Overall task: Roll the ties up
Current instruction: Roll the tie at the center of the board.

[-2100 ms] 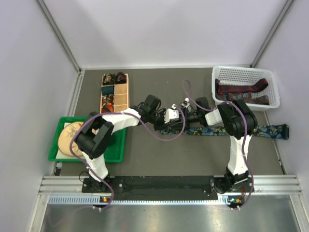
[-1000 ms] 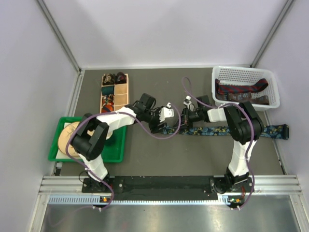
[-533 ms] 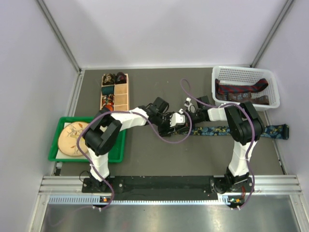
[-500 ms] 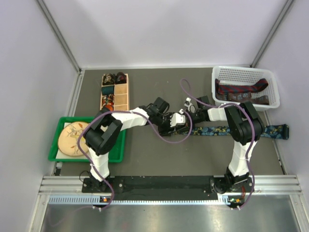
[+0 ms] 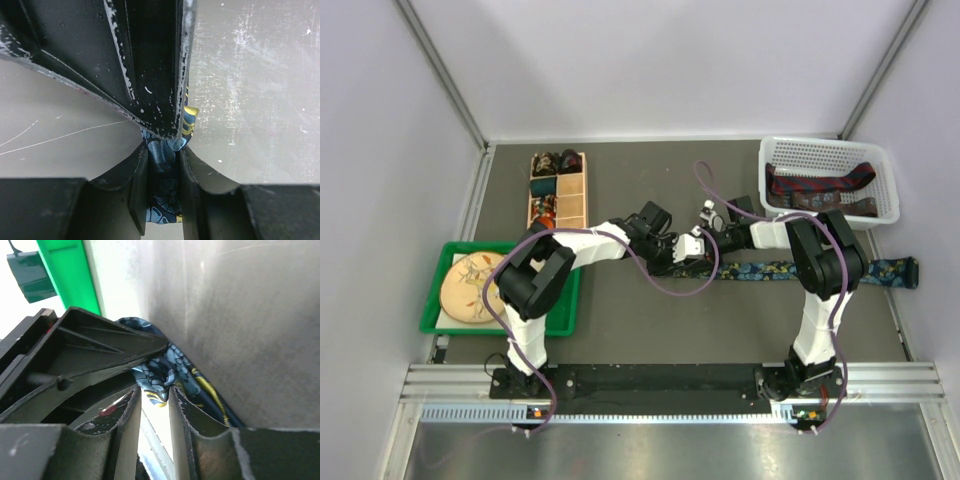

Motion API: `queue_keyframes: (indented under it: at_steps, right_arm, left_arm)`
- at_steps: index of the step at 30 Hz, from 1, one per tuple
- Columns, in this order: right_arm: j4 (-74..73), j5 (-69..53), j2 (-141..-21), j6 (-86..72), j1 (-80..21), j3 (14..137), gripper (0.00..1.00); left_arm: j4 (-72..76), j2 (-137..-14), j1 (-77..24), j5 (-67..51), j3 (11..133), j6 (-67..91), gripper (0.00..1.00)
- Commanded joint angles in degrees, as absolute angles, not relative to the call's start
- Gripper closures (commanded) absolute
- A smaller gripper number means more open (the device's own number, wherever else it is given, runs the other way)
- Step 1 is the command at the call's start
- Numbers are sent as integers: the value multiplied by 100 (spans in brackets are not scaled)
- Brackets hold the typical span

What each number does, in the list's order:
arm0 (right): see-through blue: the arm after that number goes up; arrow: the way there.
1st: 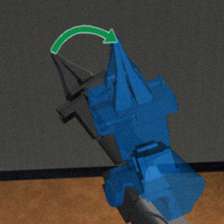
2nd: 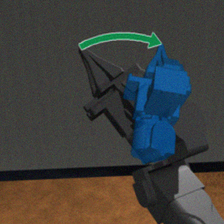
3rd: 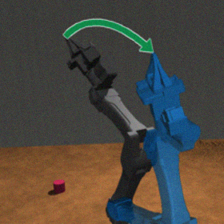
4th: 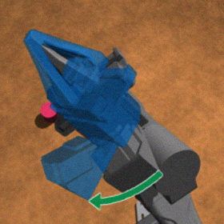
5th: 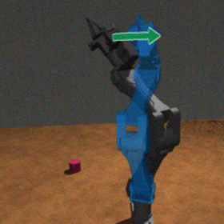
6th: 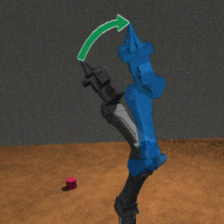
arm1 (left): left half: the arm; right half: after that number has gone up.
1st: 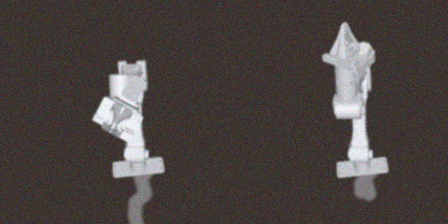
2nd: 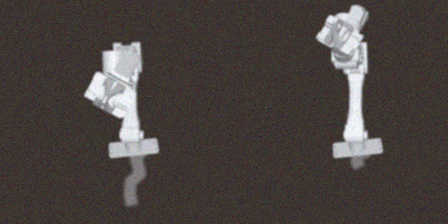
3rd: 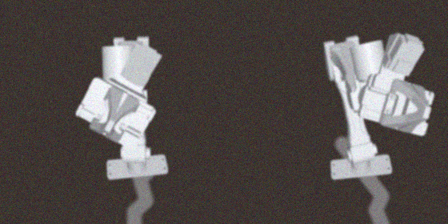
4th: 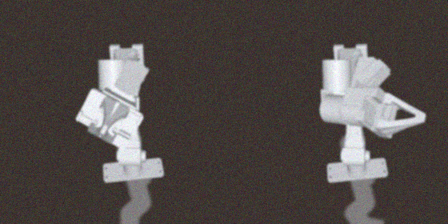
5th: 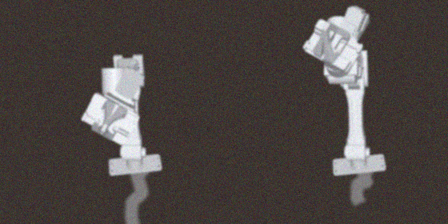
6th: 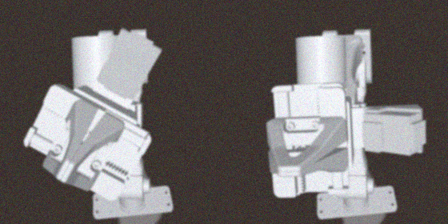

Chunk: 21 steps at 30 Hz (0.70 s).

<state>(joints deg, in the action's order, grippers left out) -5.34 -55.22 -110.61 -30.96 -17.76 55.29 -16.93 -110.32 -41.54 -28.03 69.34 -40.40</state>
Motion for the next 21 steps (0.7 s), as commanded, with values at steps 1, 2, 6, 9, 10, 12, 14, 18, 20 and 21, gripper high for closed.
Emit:
queue_keyframes:
  at_steps: [1,2,6,9,10,12,14,18,20,21]
  right_arm:
    - [-325,-5950,-10907,-3243,-1749,5713,72]
    - [-343,-5985,-10933,-3252,-1740,5722,72]
    - [-561,-5837,-11030,-3068,-1749,5826,79]
    - [-1166,-5477,-11135,-2638,-1749,6081,100]
    - [-1308,-5380,-11188,-2428,-1749,6143,100]
    - [-1459,-5117,-11171,-2294,-1740,6205,100]
    - [-1591,-4897,-11092,-2154,-1740,6231,100]
    - [-1810,-4816,-11127,-1961,-1758,6275,100]
    - [-1898,-4720,-11153,-1899,-1749,6275,100]
    - [-1925,-4676,-11162,-1855,-1749,6293,100]
  left_arm:
    - [-1723,-11074,-4175,-2663,7031,-4043,70]
    - [-1723,-11083,-4175,-2663,7040,-4034,70]
    - [-1731,-11083,-4175,-2698,7058,-4017,71]
    - [-1810,-11057,-4175,-2742,7049,-4034,64]
    - [-1845,-11013,-4175,-2751,7040,-4008,59]
    - [-1916,-10943,-4062,-2873,7049,-3955,46]
    - [-2100,-10820,-3921,-3075,7023,-4043,40]
    - [-2197,-10600,-3701,-3032,6865,-4297,36]
    - [-2276,-10573,-3683,-2971,6847,-4456,36]
    - [-2285,-10573,-3657,-2971,6847,-4482,37]
